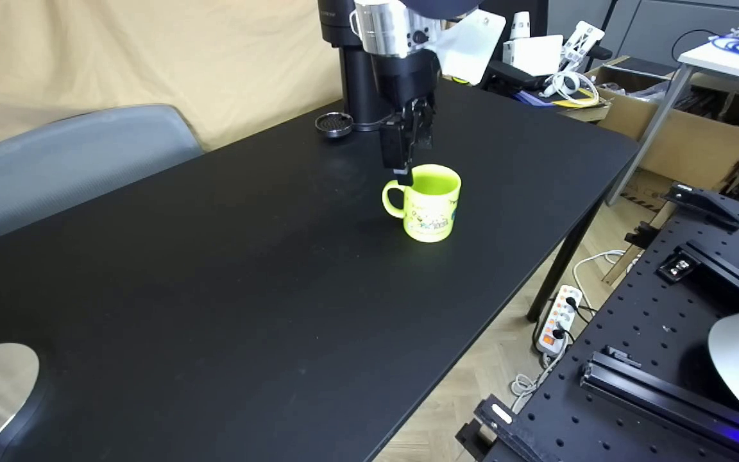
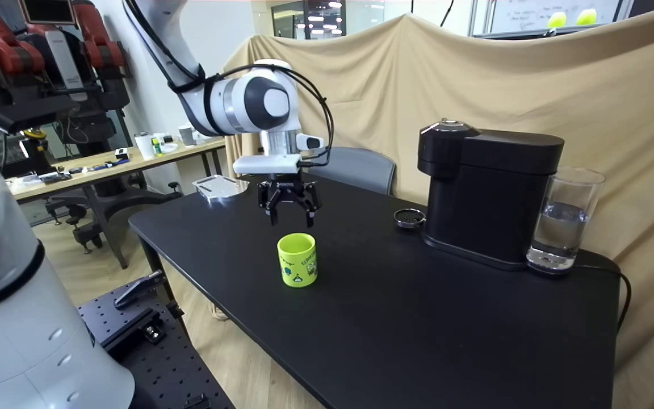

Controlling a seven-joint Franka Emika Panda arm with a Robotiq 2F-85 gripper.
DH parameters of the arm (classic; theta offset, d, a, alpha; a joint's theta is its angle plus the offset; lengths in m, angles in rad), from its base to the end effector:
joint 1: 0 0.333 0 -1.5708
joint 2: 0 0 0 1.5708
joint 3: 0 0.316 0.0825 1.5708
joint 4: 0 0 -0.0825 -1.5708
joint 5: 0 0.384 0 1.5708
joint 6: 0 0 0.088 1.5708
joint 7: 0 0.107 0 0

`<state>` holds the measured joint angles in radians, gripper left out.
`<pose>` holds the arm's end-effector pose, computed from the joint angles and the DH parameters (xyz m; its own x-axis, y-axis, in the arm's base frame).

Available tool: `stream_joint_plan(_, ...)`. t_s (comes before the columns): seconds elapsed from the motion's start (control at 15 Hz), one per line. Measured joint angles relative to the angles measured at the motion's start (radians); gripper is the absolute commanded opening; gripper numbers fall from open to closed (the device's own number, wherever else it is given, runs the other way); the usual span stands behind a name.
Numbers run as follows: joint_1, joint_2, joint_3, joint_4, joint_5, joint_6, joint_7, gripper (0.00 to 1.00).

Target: Move the mug to the left

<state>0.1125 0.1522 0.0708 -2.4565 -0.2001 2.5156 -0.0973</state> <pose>0.4648 0.0886 0.2294 0.8980 0.4267 -0.1074 0.4357 -0.8965 0.0805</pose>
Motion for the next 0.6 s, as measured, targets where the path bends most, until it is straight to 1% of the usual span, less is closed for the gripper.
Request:
stream_joint_plan(0.13, 0.002, -0.007, 0.005, -0.020, -0.019, 0.053, 0.000, 1.00)
stream_joint_plan(0.4, 0.005, -0.029, 0.023, -0.095, -0.015, 0.179, 0.000, 1.00)
stream_joint_plan(0.6, 0.005, -0.045, 0.030, -0.149, -0.012, 0.239, 0.000, 1.00)
